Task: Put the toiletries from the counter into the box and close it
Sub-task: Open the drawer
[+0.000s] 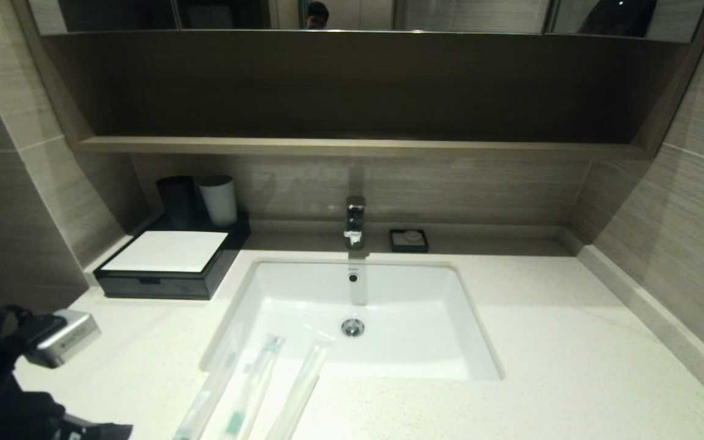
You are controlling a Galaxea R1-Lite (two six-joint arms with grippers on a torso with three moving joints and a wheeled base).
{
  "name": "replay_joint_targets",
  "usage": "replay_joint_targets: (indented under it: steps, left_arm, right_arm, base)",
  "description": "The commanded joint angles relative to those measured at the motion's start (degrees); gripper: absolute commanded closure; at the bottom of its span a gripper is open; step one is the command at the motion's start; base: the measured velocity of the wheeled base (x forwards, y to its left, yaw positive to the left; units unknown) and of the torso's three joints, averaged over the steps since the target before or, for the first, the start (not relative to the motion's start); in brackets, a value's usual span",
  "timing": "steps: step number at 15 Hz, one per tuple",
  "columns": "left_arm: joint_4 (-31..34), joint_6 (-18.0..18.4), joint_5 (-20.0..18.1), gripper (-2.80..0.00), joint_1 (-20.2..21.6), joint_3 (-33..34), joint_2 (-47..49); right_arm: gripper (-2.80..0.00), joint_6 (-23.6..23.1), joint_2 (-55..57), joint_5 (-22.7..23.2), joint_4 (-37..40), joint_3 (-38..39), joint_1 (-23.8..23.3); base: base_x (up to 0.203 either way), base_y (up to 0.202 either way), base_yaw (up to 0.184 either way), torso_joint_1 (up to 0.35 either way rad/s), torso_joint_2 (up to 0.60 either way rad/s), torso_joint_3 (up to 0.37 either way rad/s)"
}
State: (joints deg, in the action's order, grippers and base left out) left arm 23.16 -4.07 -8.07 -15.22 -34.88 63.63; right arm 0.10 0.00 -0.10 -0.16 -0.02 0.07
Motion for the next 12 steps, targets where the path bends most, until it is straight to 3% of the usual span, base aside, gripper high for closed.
replay_joint_targets:
  steps: [1,3,6,12]
  left_arm:
    - [0.98,-2.98,0.04,0.0,-3.65,0.46,0.11]
    - [1.39,-6.23,0.58,0.0,-6.8,0.47,1.81]
    - [1.06,-10.56,4.66,0.0,-9.26,-0.21,6.32]
    - [0.49,-11.55,7.53,0.0,-9.39,-0.79,11.85]
  right_arm:
    - [0.0,-0.01,-0.09,0.01,-0.02,0.11,0.01]
    - [0.0,-0.01,-0.09,0.01,-0.02,0.11,0.01]
    - [0.0,-0.01,-0.09,0.01,-0.02,0.11,0.01]
    - [0.0,-0.01,-0.09,0.01,-0.02,0.11,0.01]
  base:
    - [0.0,0.0,0.0,0.0,0.0,0.0]
    - [0.0,0.0,0.0,0.0,0.0,0.0]
    - [0.0,0.0,0.0,0.0,0.0,0.0]
    - [0.0,0.0,0.0,0.0,0.0,0.0]
